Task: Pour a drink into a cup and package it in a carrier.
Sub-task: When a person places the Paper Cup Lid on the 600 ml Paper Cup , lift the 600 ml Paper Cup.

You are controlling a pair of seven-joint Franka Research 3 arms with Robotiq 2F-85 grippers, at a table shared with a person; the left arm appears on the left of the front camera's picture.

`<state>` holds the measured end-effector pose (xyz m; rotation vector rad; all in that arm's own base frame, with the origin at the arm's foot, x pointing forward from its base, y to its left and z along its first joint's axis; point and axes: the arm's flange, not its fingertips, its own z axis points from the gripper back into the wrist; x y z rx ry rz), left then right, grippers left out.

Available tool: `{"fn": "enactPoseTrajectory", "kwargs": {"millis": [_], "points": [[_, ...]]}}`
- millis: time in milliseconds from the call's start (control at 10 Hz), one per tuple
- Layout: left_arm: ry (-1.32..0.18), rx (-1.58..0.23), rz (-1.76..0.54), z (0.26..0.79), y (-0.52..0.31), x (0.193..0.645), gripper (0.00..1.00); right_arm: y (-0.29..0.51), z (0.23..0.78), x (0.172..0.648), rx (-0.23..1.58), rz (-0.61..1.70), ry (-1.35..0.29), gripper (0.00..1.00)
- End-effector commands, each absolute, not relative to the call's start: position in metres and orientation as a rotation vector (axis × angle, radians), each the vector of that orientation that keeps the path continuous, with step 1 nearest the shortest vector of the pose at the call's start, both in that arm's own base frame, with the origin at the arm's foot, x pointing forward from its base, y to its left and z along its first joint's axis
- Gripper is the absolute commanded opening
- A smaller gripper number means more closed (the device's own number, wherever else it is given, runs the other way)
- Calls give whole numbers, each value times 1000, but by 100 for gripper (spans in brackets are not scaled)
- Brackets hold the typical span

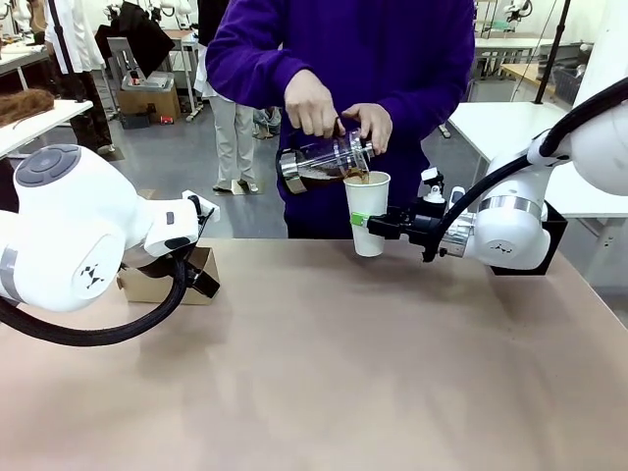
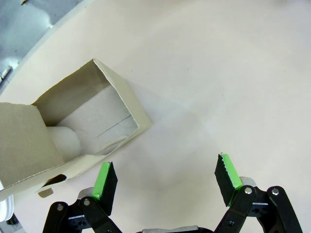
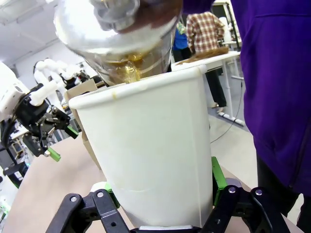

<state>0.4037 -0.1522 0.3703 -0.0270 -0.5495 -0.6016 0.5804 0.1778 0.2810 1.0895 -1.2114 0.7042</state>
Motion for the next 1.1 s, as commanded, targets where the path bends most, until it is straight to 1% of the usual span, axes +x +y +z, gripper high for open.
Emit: {"fn": "enactPoseTrajectory", "kwargs": {"millis": [0,1000], "points": [[-550,-29,-601,371,-152,403,100,179,286,577,1080,706,-1211,80],[-550,-29,-601,371,-152,403,100,179,286,577,1080,706,-1211,80]]}}
